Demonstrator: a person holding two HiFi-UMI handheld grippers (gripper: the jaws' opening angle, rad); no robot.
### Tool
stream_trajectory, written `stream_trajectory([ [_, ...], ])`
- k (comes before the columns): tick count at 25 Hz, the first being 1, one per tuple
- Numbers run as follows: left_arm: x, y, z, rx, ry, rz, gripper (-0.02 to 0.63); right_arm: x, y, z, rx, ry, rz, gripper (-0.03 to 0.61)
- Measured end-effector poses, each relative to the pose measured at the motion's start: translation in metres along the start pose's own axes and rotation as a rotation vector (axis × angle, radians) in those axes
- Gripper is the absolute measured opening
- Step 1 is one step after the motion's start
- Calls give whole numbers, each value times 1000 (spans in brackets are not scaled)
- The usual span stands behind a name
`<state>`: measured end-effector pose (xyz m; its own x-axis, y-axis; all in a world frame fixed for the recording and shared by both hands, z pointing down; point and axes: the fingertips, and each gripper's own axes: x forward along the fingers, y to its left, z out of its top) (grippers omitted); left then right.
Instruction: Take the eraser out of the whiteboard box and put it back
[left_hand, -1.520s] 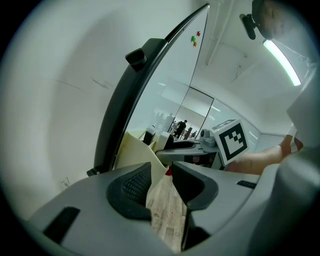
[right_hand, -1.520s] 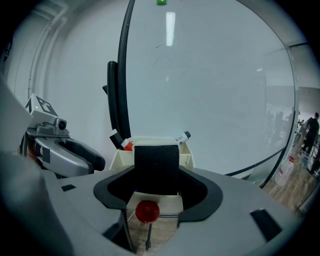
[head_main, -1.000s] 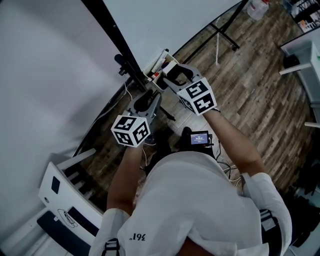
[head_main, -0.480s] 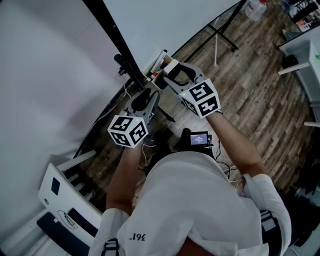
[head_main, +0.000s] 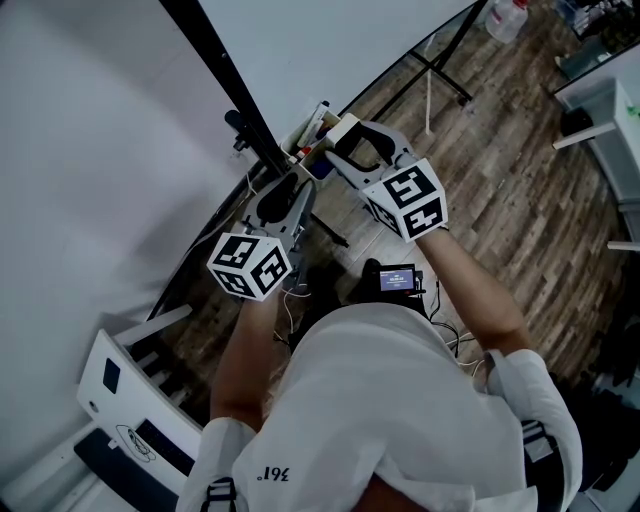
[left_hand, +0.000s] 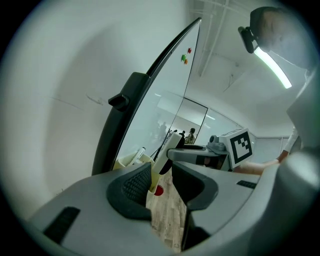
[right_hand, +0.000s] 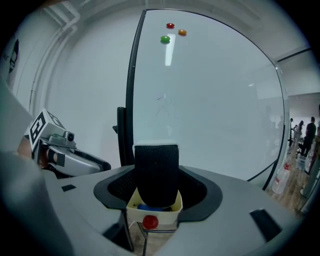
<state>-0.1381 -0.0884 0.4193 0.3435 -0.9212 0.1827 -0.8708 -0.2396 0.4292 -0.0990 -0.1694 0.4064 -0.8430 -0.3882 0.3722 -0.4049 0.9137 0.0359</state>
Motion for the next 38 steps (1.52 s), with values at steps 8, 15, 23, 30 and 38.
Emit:
stream_trajectory([
  [8, -6, -16, 21, 23, -46, -25, 118, -19, -1, 21, 1, -51, -15, 264],
  [15, -11, -32, 40, 42, -88, -57, 118, -43, -1, 41, 5, -111, -29, 264],
  [23, -10, -56, 51, 55, -99, -110, 118, -77, -4, 57, 7, -164, -59, 264],
  [30, -11, -73, 55, 51, -104, -133, 118, -105, -6, 64, 4, -192, -88, 264],
  [38, -12, -89, 57, 43, -95, -153, 118, -133, -9, 67, 12, -216, -115, 264],
])
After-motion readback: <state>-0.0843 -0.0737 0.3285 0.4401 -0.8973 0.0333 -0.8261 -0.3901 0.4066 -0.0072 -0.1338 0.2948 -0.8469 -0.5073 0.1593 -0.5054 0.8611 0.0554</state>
